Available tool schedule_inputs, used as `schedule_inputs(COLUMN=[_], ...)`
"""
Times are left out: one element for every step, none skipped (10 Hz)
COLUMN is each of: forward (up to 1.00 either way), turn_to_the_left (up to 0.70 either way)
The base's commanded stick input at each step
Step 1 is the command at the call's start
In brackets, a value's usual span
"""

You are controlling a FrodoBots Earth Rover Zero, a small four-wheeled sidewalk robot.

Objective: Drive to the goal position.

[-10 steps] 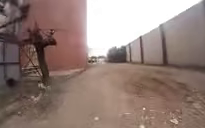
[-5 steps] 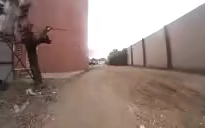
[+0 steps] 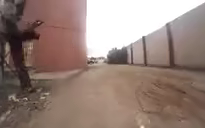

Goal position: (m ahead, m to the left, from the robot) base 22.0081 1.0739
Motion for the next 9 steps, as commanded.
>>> schedule_inputs(forward=[0.70,0.70,0.70,0.70,0.70,0.70,0.70,0.70,0.70], turn_to_the_left=[0.13,0.02,0.01,0.00,0.00,0.00,0.00,0.00,0.00])
